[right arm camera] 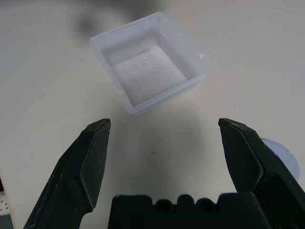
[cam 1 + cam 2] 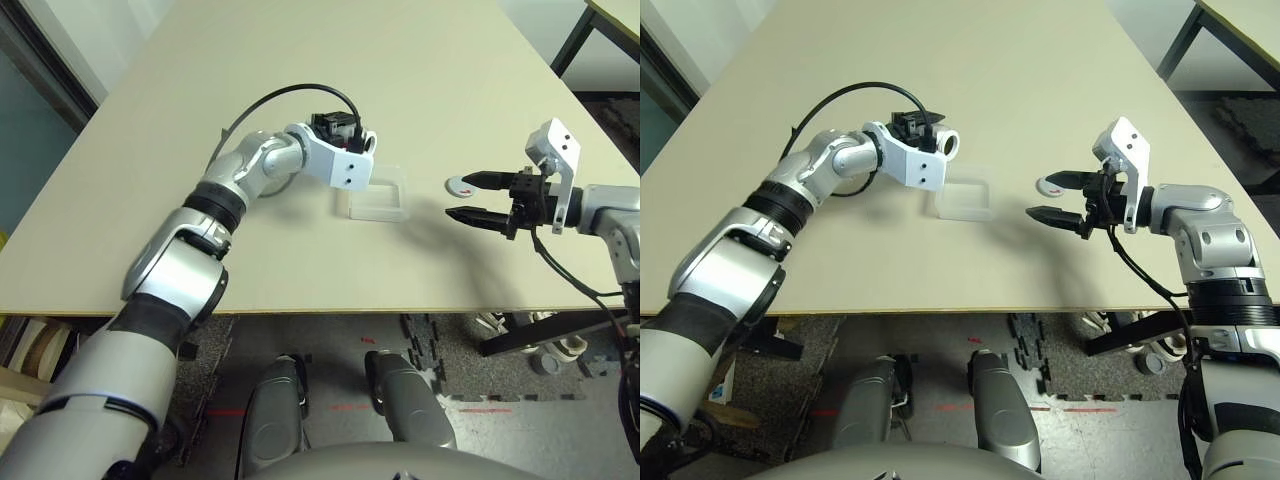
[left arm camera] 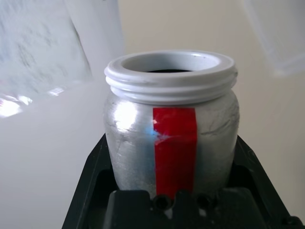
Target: Pour the medicine from the bottle into the box.
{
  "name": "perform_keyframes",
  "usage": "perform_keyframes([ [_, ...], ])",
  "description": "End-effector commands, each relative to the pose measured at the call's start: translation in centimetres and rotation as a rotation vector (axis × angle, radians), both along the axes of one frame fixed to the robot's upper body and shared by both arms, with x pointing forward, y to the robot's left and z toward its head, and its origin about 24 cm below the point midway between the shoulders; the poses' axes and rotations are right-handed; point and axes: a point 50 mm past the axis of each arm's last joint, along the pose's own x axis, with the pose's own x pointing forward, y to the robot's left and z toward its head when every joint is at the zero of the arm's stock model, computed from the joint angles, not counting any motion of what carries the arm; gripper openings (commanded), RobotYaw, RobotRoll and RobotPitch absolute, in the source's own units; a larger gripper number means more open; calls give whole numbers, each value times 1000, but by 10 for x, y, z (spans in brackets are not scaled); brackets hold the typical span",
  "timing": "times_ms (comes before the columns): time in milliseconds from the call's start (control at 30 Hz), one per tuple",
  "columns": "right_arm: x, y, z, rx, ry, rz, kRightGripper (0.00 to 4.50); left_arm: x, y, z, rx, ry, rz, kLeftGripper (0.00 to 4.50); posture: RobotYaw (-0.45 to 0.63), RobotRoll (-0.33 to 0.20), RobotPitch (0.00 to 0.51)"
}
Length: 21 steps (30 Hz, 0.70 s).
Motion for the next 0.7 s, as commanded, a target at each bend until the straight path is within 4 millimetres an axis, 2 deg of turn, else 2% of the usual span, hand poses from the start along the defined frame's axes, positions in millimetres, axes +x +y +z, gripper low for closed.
perform_keyframes([
  [33,1,1,-2,-2,3,1,4500,0,-5,-5,133,-75,-61,2592,-237,0,117],
  [300,1,2,-4,4,7,-2,4500,-2,-20,0,338,-201,-200,2592,-231,0,119],
  [567,1,4,-5,11,11,1,4500,-2,-28,5,379,-243,-216,2592,-229,0,124],
  [700,2,5,-6,12,12,2,4500,-3,-28,3,310,-175,-181,2592,-236,0,127],
])
